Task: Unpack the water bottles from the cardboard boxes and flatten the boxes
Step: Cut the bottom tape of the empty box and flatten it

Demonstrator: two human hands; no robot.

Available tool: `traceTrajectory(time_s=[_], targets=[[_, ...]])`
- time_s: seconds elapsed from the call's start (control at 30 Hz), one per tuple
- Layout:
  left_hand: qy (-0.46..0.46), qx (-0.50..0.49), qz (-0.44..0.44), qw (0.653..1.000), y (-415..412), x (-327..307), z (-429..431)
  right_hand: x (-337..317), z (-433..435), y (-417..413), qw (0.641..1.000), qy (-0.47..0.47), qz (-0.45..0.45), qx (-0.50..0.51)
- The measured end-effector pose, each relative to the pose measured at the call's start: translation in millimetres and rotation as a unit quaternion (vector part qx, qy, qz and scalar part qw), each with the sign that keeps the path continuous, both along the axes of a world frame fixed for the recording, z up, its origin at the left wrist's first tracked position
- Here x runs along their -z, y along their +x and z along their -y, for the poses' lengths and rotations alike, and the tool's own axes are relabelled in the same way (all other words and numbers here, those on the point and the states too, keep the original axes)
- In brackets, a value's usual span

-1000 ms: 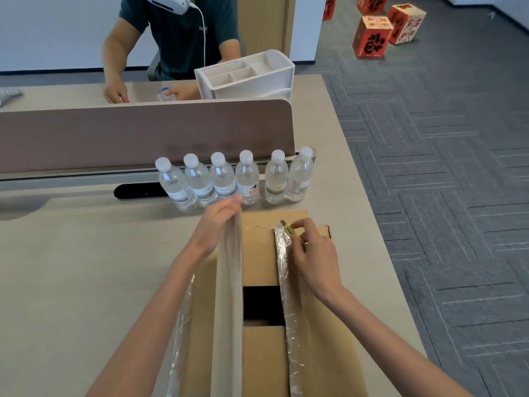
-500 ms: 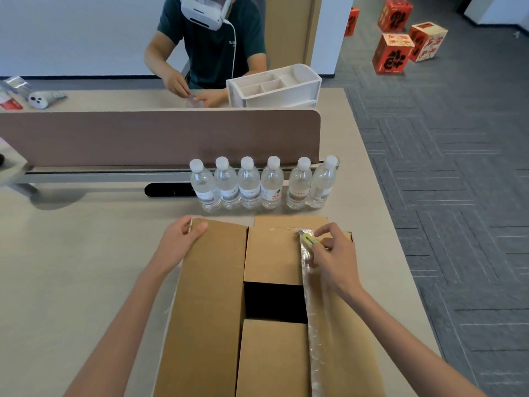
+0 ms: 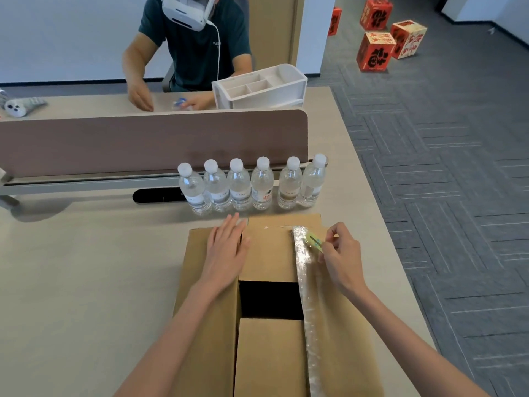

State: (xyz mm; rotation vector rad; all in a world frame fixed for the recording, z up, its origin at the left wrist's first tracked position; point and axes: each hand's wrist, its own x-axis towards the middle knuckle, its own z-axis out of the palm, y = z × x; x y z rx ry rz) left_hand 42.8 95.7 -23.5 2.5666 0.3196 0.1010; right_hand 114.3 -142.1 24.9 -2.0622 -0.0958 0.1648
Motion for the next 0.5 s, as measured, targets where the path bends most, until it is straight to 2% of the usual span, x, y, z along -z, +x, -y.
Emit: traceTrajectory(time_s=[0.23,0.37,0.5], targets=[[0.136,0.025,-0.030,0.990,15,15,24,9,36,19,0.999,-0.016,0.014,0.041],[0.147,0.018,-0.019,0.989,14,15,26,21,60,28,0.994,-0.066,0.024,0.087],[0.151,0.019,-0.015,0.988,14,16,26,54,84,29,0.980,-0.131,-0.006,0.152]])
